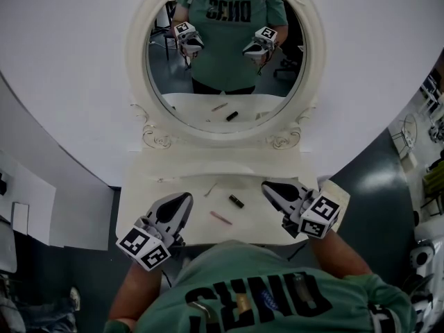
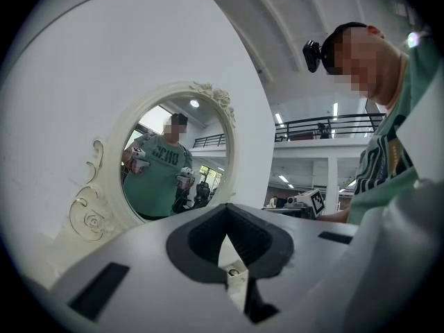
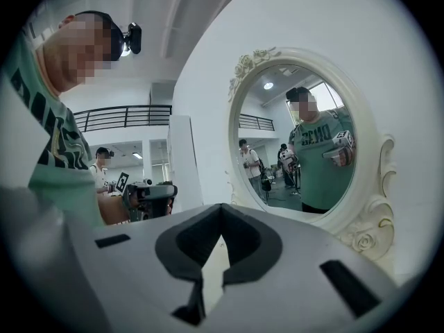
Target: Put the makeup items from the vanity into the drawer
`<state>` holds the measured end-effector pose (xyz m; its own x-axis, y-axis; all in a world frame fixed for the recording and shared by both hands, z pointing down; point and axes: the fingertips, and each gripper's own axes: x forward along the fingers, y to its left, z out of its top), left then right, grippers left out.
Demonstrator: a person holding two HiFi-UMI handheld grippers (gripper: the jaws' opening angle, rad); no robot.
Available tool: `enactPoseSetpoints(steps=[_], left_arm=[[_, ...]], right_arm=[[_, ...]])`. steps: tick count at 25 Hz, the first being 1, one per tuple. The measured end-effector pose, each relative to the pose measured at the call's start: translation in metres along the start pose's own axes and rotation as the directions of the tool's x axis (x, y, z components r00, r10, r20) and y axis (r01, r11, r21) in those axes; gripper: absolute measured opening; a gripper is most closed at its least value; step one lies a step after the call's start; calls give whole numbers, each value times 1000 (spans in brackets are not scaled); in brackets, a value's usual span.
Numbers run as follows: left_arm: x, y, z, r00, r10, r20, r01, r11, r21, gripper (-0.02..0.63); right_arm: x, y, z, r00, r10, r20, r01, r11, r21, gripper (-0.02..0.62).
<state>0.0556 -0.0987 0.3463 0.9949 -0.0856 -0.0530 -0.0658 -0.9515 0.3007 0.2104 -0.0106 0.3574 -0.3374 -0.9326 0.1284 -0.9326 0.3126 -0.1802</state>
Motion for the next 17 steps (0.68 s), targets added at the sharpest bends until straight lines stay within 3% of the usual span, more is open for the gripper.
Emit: enactPoseSetpoints(steps=[17], left_arm=[[-2,-3,1,1000,-4,6,4,1000,-2,8]], right_arm=[[0,3,1,1000,8,-3,-8,1000,-12,9]])
